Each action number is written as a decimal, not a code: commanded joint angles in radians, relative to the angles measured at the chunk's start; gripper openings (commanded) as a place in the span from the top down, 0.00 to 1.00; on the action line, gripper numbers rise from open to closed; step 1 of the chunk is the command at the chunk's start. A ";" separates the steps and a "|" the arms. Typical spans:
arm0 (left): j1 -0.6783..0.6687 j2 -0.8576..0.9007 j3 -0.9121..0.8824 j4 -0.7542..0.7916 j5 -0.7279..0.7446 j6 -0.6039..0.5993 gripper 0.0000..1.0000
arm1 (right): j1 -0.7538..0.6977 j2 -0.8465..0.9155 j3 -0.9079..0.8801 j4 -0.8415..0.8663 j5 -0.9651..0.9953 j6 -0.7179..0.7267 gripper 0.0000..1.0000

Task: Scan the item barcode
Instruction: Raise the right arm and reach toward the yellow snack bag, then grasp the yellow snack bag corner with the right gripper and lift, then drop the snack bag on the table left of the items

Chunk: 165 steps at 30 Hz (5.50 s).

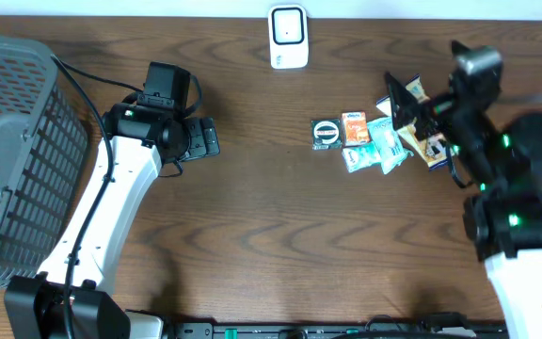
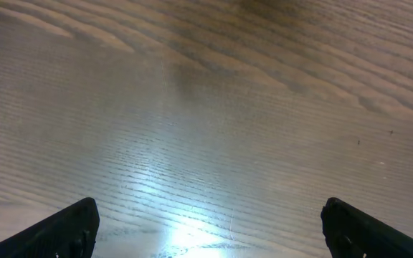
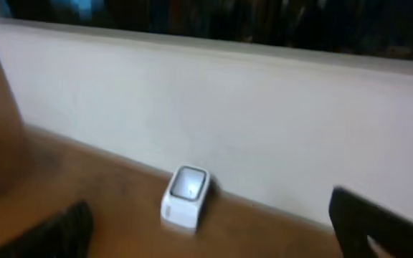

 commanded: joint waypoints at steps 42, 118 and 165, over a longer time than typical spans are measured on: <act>0.005 0.002 0.005 -0.006 -0.013 0.006 0.03 | 0.000 0.169 0.142 -0.505 -0.171 0.122 0.01; 0.005 0.002 0.005 -0.006 -0.013 0.006 0.02 | -0.002 1.079 0.369 -0.455 0.646 -0.040 0.41; 0.005 0.002 0.005 -0.006 -0.013 0.006 0.03 | 0.133 0.922 0.343 -0.380 -0.872 0.397 0.96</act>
